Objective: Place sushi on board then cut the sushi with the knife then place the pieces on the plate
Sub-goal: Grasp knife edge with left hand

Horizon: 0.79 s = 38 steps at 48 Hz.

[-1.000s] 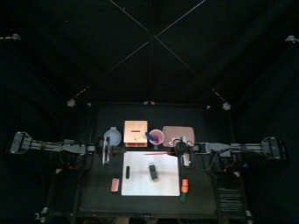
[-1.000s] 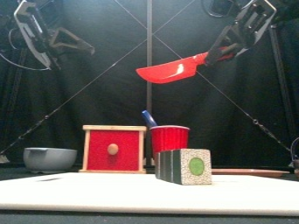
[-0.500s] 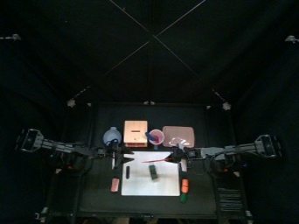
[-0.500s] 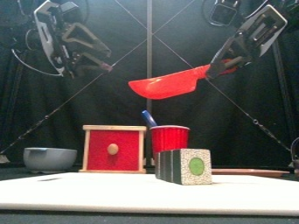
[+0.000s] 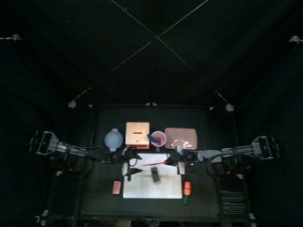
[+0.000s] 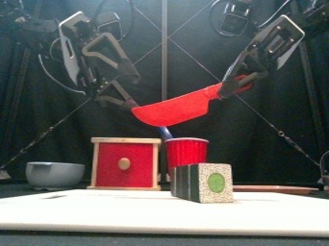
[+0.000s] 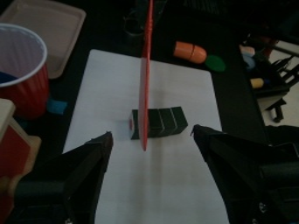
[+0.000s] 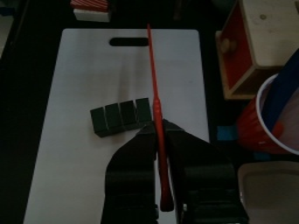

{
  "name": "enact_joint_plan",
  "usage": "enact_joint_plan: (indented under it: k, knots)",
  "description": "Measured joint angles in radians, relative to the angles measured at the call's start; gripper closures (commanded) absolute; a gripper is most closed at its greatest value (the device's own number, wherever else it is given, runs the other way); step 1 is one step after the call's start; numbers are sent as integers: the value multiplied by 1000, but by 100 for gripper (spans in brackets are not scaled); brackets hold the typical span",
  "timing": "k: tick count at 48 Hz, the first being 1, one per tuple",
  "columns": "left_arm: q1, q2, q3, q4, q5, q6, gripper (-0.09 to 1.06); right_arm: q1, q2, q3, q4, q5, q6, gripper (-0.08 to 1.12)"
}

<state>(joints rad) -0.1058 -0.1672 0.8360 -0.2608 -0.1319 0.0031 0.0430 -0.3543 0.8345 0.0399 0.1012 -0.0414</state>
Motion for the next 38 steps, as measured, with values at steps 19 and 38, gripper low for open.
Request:
enact_joint_plan:
  k: [19,38]
  knots:
    - [17,106,-44,15,-2,0,5,6,37,-11,0,-2,0,81]
    - [21,127,-58,17,-2,0,23,17,49,-11,0,-2,0,81]
